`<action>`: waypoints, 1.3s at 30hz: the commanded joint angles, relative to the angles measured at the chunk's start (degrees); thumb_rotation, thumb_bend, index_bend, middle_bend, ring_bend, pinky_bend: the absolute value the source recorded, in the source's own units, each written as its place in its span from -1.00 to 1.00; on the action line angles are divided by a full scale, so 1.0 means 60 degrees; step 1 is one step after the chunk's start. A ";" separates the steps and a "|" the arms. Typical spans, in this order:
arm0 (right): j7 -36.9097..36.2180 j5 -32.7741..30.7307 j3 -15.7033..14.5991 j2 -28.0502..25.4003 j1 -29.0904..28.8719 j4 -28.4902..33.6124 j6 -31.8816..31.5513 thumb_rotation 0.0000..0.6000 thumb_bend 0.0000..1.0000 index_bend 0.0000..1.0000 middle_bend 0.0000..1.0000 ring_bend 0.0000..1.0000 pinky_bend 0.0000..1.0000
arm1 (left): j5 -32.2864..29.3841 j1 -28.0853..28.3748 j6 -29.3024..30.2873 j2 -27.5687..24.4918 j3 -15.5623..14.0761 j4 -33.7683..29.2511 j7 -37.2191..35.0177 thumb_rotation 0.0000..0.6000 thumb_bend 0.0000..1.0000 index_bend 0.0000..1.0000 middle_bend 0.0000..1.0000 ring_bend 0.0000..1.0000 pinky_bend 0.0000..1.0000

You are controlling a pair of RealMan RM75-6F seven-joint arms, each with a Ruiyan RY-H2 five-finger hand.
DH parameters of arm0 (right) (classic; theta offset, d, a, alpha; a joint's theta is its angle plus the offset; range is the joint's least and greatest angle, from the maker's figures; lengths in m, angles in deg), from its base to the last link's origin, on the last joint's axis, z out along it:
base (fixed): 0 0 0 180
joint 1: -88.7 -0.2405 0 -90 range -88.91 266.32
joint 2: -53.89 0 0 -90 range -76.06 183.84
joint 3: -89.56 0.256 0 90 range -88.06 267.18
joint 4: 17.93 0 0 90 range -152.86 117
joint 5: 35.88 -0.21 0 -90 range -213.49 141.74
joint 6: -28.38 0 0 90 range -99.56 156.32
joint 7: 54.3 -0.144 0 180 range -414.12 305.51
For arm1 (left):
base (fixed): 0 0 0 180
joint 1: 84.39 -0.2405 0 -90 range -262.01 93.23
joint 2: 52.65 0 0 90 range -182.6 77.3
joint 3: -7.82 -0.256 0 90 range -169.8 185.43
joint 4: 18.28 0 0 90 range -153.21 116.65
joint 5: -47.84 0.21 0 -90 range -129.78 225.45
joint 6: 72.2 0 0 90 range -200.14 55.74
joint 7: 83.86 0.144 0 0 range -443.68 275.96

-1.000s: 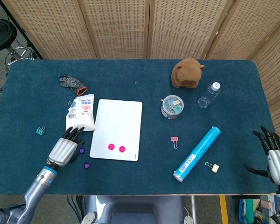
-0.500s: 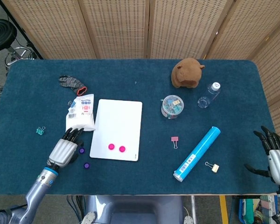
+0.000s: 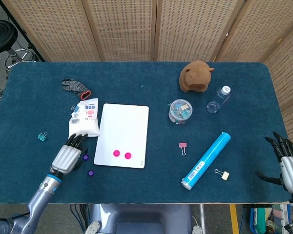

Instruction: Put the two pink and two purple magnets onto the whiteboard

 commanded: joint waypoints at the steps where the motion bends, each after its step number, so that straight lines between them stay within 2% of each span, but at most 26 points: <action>1: -0.0013 -0.0017 0.0006 -0.0005 0.0004 -0.0006 -0.0001 1.00 -1.00 -0.78 -1.00 -1.00 -1.00 | 0.0006 0.0010 -0.0044 0.0043 0.0032 0.0032 0.0011 1.00 -0.35 -0.12 -1.00 -1.00 -1.00; 8: -0.0053 -0.0014 0.0009 -0.0012 0.0001 -0.0012 0.0007 1.00 -1.00 -0.78 -1.00 -1.00 -1.00 | -0.0079 0.0034 -0.0215 0.0152 0.0094 0.0035 0.0100 1.00 -0.34 -0.08 -1.00 -1.00 -1.00; 16: -0.0148 -0.0027 0.0012 -0.0022 -0.0006 -0.0021 0.0039 1.00 -1.00 -0.78 -1.00 -1.00 -1.00 | -0.0201 0.0051 -0.0374 0.0224 0.0171 0.0028 0.0223 1.00 -0.32 0.13 -1.00 -1.00 -1.00; 27: -0.0155 -0.0027 0.0008 -0.0026 -0.0010 -0.0028 0.0054 1.00 -1.00 -0.78 -1.00 -1.00 -1.00 | -0.0215 0.0035 -0.0324 0.0106 0.0329 -0.0158 0.0011 1.00 -0.31 0.15 -1.00 -1.00 -1.00; 35: -0.0150 -0.0028 0.0003 -0.0028 -0.0008 -0.0019 0.0060 1.00 -1.00 -0.78 -1.00 -1.00 -1.00 | -0.0335 0.0157 -0.0359 -0.0098 0.0637 -0.0484 -0.0131 1.00 -0.30 0.15 -1.00 -1.00 -1.00; 39: -0.0143 -0.0021 -0.0001 -0.0027 -0.0011 -0.0016 0.0066 1.00 -1.00 -0.77 -1.00 -1.00 -1.00 | -0.0400 0.0428 -0.0418 -0.0151 0.1021 -0.0696 -0.0094 1.00 -0.30 0.15 -1.00 -1.00 -1.00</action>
